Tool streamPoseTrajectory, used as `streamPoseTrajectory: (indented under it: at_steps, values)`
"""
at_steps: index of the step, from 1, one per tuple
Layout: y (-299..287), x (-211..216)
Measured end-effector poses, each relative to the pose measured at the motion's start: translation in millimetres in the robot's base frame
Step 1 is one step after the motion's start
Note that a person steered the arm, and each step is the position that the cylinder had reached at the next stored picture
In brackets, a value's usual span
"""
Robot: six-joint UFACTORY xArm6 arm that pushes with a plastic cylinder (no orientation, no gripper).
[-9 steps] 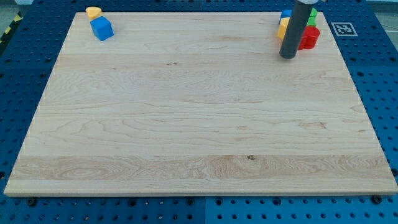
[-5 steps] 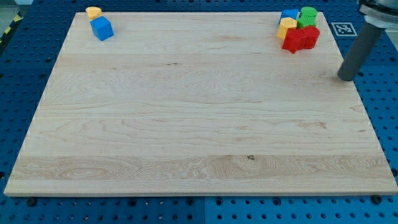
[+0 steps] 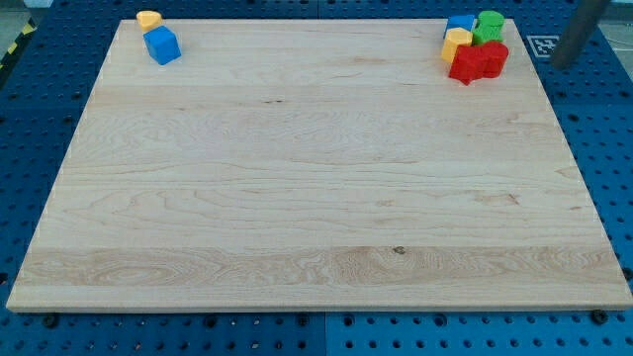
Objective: Separate the green circle from green star
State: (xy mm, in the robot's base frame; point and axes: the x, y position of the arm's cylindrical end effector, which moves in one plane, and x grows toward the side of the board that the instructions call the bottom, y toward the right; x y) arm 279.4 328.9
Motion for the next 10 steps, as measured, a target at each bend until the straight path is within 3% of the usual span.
streamPoseTrajectory:
  at_steps: [3, 4, 8, 10]
  values:
    - [9.2, -69.3]
    - [-24.1, -88.5]
    - [-120.3, -84.1]
    - [-73.9, -84.2]
